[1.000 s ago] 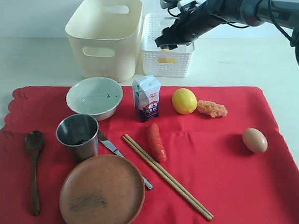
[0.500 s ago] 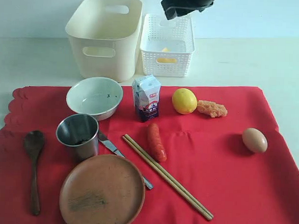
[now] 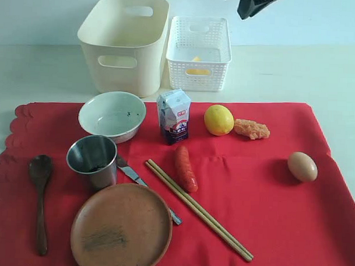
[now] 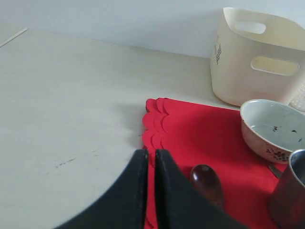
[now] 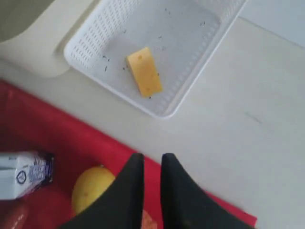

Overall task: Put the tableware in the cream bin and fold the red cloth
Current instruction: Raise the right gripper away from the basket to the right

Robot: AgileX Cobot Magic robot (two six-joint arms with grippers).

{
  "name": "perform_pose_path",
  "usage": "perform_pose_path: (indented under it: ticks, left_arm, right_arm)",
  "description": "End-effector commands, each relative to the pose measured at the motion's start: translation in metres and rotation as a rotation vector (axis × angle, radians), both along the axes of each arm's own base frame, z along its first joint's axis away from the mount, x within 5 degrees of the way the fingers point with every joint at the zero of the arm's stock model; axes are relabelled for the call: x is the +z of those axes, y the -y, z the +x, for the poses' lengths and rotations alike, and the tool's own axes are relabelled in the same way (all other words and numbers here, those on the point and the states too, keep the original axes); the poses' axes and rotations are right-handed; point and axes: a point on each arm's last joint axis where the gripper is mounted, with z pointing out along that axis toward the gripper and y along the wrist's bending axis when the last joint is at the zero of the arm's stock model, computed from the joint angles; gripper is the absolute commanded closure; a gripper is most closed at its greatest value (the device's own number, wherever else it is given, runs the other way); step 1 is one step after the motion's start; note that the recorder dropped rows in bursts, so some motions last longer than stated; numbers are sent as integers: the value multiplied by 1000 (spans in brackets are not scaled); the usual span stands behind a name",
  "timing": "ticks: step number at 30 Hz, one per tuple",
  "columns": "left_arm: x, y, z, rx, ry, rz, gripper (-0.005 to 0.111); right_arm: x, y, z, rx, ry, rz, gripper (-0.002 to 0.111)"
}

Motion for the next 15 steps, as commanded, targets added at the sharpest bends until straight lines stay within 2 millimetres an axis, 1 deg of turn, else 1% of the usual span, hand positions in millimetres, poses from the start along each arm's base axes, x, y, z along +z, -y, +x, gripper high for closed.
perform_pose_path:
  ticks: [1, 9, 15]
  left_arm:
    - [0, 0, 0, 2, 8, 2, 99]
    - [0, 0, 0, 2, 8, 2, 99]
    - [0, 0, 0, 2, 8, 2, 99]
  right_arm:
    - [17, 11, -29, -10, 6, -8, 108]
    - [41, 32, -91, -8, 70, -26, 108]
    - [50, 44, -132, -18, 172, 8, 108]
